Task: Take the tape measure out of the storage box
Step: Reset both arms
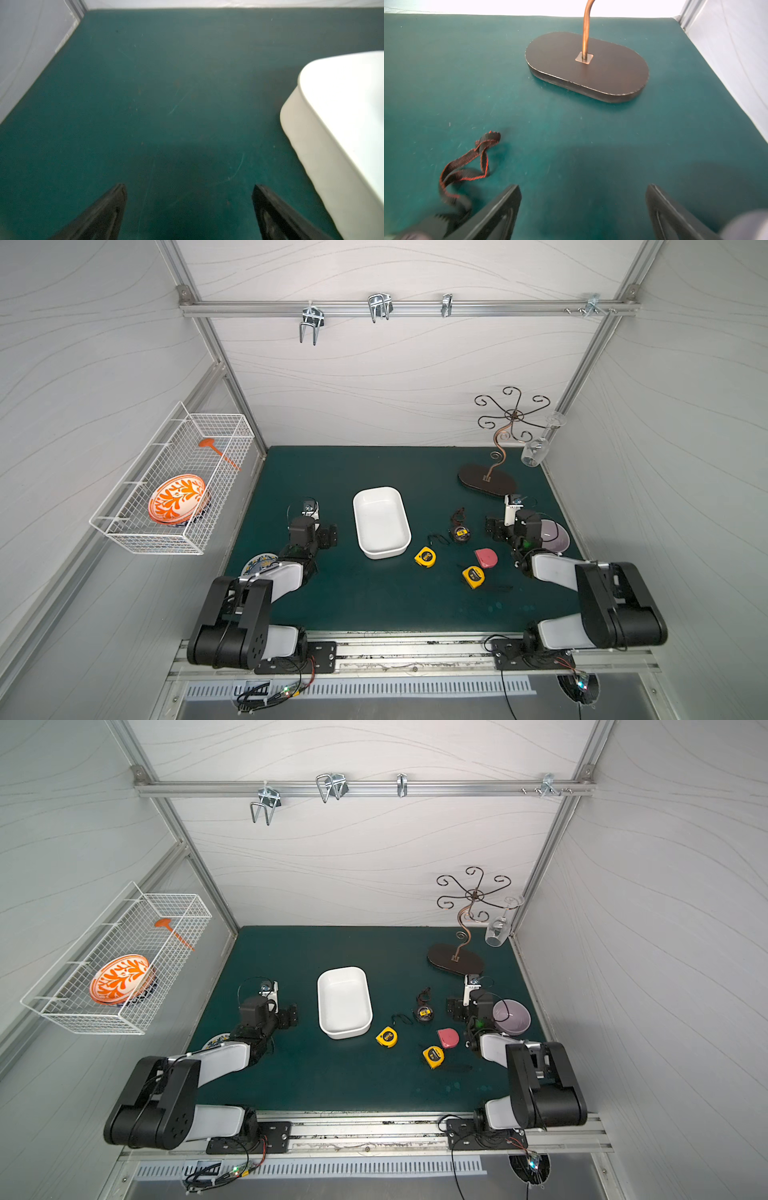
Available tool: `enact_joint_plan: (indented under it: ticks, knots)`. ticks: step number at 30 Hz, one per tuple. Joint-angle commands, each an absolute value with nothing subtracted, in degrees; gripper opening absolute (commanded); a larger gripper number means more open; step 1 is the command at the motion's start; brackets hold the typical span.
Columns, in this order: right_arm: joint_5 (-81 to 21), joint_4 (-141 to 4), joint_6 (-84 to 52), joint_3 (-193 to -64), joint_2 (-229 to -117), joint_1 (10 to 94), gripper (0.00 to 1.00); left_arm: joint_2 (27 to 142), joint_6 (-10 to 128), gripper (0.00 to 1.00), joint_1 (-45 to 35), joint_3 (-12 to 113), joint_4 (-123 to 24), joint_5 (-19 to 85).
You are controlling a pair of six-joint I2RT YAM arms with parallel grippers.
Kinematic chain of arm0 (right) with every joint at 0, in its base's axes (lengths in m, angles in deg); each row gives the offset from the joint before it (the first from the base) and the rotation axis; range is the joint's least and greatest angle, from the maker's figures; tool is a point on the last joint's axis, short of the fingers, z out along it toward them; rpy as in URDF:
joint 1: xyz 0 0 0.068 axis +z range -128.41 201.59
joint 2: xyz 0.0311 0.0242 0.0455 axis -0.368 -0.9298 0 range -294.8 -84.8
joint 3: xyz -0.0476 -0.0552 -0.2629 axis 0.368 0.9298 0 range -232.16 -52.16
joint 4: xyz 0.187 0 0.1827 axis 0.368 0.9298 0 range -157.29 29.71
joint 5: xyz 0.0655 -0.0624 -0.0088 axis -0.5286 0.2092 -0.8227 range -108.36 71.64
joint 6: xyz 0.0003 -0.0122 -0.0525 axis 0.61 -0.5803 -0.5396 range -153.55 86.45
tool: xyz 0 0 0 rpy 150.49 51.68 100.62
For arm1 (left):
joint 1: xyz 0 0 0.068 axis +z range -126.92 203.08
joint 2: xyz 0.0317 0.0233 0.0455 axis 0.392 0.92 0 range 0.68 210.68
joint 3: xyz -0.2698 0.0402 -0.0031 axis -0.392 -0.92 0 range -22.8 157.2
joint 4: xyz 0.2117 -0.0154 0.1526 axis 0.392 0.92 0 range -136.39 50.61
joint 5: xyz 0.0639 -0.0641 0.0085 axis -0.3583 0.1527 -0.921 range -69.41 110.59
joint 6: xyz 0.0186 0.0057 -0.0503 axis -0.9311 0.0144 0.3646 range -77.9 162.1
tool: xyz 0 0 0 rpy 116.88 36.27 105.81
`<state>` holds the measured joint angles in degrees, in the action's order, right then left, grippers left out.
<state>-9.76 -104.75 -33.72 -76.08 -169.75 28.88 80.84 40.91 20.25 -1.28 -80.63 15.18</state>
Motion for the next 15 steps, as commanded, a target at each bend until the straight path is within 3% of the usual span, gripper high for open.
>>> enact_joint_plan:
  ticks: [1,6,15]
  knots:
    - [-9.91,-117.44,-35.12,-74.77,-173.79,29.41,0.99,84.35,40.30,0.99,22.24,-0.78,-94.10,17.72]
    - [-9.15,-117.10,-35.25,-75.05,-174.47,29.86,0.99,89.78,42.29,0.99,24.04,-1.39,-100.25,18.52]
    - [-8.61,-115.45,-34.70,-75.89,-174.40,29.83,0.99,89.27,43.15,0.99,24.37,0.11,-96.35,17.86]
